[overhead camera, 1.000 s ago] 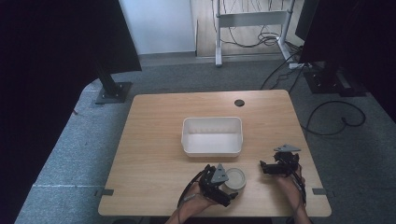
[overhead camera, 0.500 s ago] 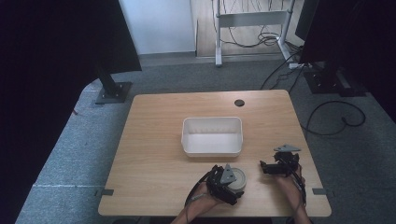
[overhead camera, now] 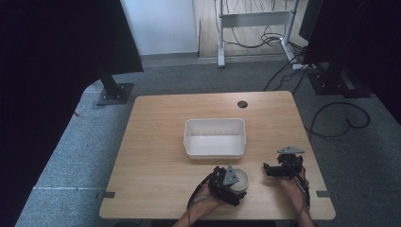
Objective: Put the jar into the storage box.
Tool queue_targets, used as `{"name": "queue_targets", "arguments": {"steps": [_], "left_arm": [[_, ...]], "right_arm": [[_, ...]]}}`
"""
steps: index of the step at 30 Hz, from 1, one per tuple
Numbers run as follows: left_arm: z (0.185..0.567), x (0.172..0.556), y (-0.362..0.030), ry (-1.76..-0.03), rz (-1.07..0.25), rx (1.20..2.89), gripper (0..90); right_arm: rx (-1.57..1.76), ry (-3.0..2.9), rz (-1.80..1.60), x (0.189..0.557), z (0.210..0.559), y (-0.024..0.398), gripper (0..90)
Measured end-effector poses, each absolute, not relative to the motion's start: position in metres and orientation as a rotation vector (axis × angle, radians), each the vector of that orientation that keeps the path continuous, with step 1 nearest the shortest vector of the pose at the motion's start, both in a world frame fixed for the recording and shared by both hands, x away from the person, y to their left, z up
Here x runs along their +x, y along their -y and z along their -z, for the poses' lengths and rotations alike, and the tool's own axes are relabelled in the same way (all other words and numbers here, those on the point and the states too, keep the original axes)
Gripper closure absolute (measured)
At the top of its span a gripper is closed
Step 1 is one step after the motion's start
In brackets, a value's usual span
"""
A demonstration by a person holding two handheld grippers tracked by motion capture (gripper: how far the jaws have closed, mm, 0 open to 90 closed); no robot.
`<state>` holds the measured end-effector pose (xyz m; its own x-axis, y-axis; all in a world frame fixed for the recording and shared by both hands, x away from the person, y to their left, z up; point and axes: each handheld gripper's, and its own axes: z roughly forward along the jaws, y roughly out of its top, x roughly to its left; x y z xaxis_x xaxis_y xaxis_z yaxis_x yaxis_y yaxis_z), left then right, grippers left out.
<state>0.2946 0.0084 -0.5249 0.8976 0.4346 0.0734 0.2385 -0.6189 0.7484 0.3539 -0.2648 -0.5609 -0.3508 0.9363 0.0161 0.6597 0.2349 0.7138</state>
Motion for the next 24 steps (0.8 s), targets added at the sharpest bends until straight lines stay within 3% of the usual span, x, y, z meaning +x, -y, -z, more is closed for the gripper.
{"name": "queue_targets", "arguments": {"steps": [24], "left_arm": [[0.502,0.312,-0.022,-0.516,-0.349,2.242,9.8]], "right_arm": [[1.463,-2.099,-0.894,0.354,0.561,0.265,0.0]]}}
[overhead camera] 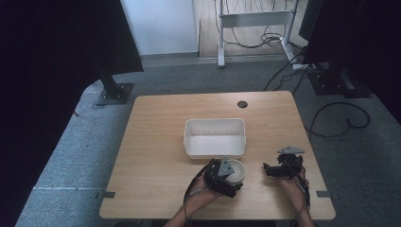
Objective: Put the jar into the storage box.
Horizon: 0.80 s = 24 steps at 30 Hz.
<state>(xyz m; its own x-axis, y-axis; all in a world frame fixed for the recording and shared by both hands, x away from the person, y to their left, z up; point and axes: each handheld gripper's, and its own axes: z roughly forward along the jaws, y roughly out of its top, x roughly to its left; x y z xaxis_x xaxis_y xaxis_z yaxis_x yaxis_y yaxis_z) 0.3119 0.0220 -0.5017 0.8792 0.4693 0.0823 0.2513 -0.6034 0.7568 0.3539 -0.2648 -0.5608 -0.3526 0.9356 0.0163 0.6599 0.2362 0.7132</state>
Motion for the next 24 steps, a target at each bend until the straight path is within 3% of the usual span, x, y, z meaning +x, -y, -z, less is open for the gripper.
{"name": "queue_targets", "arguments": {"steps": [24], "left_arm": [[0.478,0.339,-0.038,-0.586,-0.426,2.220,9.8]], "right_arm": [[1.463,-2.098,-0.895,0.354,0.561,0.265,0.0]]}}
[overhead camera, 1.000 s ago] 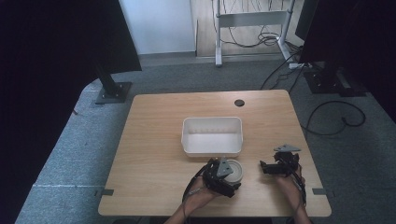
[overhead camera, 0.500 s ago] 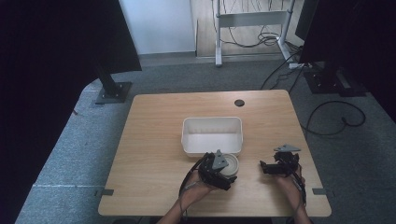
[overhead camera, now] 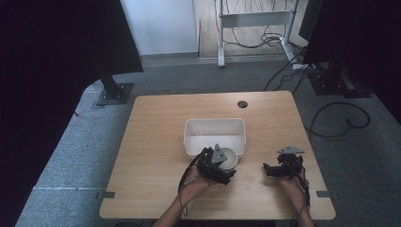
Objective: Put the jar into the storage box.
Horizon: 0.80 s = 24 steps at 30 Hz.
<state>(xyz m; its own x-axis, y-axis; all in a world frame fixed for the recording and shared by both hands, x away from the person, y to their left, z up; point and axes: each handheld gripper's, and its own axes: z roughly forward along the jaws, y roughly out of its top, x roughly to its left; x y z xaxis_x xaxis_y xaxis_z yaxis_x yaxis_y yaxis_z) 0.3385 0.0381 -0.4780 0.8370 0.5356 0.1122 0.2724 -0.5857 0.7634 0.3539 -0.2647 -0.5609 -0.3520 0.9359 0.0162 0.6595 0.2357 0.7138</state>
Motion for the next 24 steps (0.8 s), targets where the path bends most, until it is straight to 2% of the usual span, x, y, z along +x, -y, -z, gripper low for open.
{"name": "queue_targets", "arguments": {"steps": [24], "left_arm": [[0.471,0.372,-0.042,-0.664,-0.473,2.197,9.8]], "right_arm": [[1.463,-2.100,-0.894,0.354,0.561,0.265,0.0]]}}
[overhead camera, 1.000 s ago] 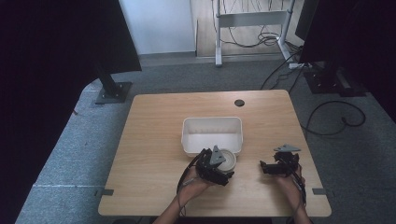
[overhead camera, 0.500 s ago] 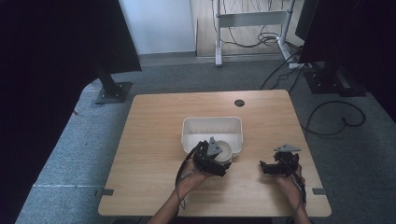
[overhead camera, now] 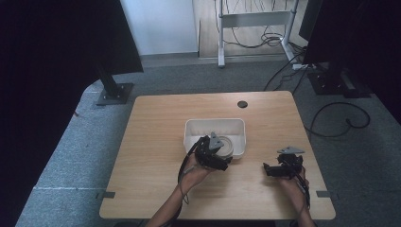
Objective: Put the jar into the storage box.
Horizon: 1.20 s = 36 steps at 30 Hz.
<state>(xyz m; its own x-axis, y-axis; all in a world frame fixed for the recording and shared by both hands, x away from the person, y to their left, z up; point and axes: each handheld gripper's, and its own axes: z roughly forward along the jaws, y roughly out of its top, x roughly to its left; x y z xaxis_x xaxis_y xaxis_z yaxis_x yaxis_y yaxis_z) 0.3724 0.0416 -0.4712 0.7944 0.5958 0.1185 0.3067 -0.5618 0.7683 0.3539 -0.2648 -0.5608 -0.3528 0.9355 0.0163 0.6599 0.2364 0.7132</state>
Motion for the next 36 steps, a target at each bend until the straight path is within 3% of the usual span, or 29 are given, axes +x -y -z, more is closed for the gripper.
{"name": "queue_targets", "arguments": {"steps": [36], "left_arm": [[0.488,0.412,-0.033,-0.776,-0.507,2.161,9.8]], "right_arm": [[1.463,-2.098,-0.895,0.354,0.561,0.265,0.0]]}}
